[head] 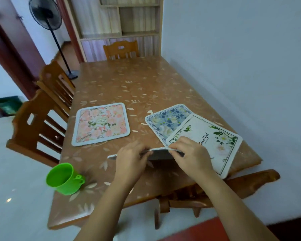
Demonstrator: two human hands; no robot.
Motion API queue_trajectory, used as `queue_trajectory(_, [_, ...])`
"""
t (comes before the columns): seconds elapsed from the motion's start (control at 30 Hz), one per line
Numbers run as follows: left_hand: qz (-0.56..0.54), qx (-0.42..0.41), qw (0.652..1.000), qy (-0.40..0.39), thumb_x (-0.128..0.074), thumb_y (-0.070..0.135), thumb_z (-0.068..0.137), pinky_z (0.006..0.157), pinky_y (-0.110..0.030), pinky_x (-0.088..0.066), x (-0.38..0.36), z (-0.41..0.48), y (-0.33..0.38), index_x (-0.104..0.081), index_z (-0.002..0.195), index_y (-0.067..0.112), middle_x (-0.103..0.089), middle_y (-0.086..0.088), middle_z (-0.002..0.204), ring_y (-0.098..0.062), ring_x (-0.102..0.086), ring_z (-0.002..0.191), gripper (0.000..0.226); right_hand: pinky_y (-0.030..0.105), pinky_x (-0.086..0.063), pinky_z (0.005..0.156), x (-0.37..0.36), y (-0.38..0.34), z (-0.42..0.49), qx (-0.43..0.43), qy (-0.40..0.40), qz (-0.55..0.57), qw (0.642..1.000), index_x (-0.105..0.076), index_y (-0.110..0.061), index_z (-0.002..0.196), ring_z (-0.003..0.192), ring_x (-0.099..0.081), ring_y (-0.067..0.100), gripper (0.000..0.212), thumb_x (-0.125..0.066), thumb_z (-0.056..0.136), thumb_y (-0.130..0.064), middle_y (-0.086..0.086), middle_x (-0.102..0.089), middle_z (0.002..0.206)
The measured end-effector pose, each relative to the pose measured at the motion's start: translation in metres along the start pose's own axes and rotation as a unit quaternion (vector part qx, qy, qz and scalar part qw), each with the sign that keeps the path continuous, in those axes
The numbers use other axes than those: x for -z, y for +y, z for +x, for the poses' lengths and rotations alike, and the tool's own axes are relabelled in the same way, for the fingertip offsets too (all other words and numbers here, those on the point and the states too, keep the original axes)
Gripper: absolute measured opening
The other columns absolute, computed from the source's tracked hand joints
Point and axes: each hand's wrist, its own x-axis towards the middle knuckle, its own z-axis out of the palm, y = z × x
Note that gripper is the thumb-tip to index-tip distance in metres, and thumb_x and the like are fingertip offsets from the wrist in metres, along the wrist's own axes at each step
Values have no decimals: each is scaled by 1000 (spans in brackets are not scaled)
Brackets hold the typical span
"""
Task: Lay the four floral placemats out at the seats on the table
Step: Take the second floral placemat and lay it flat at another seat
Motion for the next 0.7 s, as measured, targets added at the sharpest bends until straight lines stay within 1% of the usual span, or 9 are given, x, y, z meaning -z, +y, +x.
queue_trajectory(0.07, [9,4,1000,9,-73,15,73,67,-34,-49,14,-12,-4,-70,83,14,-69,-3,83,-24,-62,79,10,27,-50,55,-1,-14,-1,19,-20,1,1000,-70,-14,82,67,-62,19,9,-73,74,-11,1,-67,77])
queue_trajectory(0.13, [18,4,1000,23,-75,14,71,63,-30,-43,29,-26,-9,-69,78,14,-68,-4,78,-25,-61,74,9,25,-47,57,-3,-30,-2,31,-41,11,999,-70,-16,82,68,-62,17,8,-72,75,-13,-2,-66,78])
queue_trajectory(0.23, [14,20,999,33,-75,14,70,60,-35,-45,51,-53,-21,-68,74,14,-66,-7,72,-29,-60,70,8,24,-46,58,-8,-57,-5,49,-69,18,996,-70,-18,81,70,-61,15,6,-71,76,-16,-5,-65,79])
queue_trajectory(0.3, [-1,41,998,41,-75,13,71,61,-40,-48,66,-75,-34,-69,75,13,-66,-8,73,-30,-60,72,7,28,-49,59,-16,-81,-10,55,-89,23,994,-70,-19,82,71,-61,15,5,-70,77,-17,-5,-65,80])
queue_trajectory(0.37, [-26,66,996,49,-75,12,71,62,-40,-48,81,-99,-50,-69,75,12,-66,-8,74,-29,-61,72,7,30,-49,59,-25,-109,-16,55,-110,29,992,-70,-18,81,72,-61,16,4,-70,77,-17,-5,-65,81])
queue_trajectory(0.47, [-50,107,992,53,-74,15,73,65,-33,-46,108,-136,-75,-70,78,15,-68,-4,77,-24,-61,76,6,30,-46,61,-41,-156,-28,53,-139,29,988,-70,-19,81,75,-60,16,3,-68,79,-19,-5,-65,81])
queue_trajectory(0.57, [-73,135,986,63,-74,16,73,64,-20,-37,136,-169,-101,-72,80,17,-70,1,80,-18,-62,78,7,33,-46,65,-55,-201,-38,51,-158,20,986,-71,-20,82,79,-60,17,4,-67,79,-21,-6,-65,84])
queue_trajectory(0.63, [-81,139,985,62,-74,16,74,65,-19,-39,156,-189,-117,-72,80,19,-71,2,81,-16,-62,78,7,34,-46,66,-65,-230,-45,60,-164,12,985,-71,-20,83,82,-60,19,6,-67,79,-21,-5,-66,85])
queue_trajectory(0.7, [-74,138,986,55,-72,17,75,66,-22,-41,176,-207,-134,-72,83,21,-70,4,82,-15,-60,78,9,30,-41,66,-78,-258,-51,72,-167,5,983,-71,-20,84,83,-60,19,6,-68,78,-21,-4,-67,86])
